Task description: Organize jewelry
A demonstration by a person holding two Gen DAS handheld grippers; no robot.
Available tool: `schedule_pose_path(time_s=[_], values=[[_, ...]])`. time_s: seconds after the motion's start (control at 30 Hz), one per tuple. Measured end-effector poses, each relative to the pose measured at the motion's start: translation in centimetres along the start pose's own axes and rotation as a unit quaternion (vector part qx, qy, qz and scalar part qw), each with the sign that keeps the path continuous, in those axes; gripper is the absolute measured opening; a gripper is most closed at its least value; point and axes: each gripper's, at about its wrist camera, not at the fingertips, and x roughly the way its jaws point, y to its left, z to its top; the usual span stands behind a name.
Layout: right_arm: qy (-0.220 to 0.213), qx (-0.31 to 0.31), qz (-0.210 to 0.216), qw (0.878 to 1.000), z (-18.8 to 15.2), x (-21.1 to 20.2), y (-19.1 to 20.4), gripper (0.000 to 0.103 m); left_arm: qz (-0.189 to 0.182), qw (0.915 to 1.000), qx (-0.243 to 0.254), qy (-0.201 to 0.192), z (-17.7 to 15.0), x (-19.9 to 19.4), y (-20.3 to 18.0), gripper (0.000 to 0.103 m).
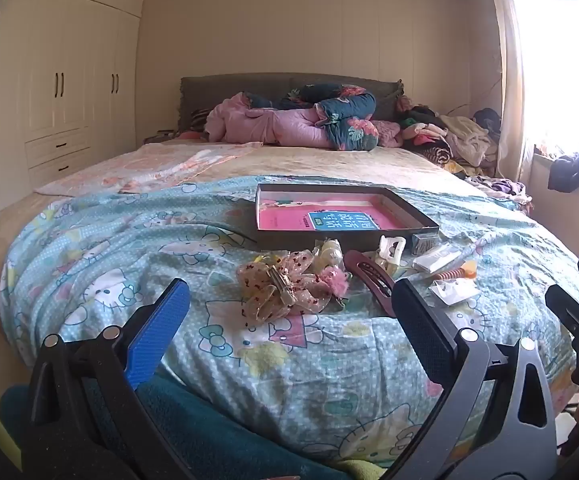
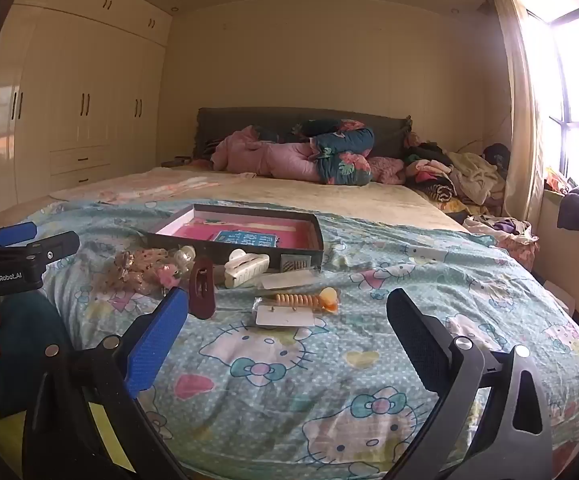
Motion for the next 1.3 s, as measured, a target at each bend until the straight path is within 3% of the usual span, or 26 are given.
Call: schedule_pose_path(time_s=[1.3], values=[[-0.002,-0.003,-0.002,1.000,0.14,-0.12,-0.10,0.097,0.002,1.0000,0.003,-0.006,0.00,-0.09,-0.01,0.093]])
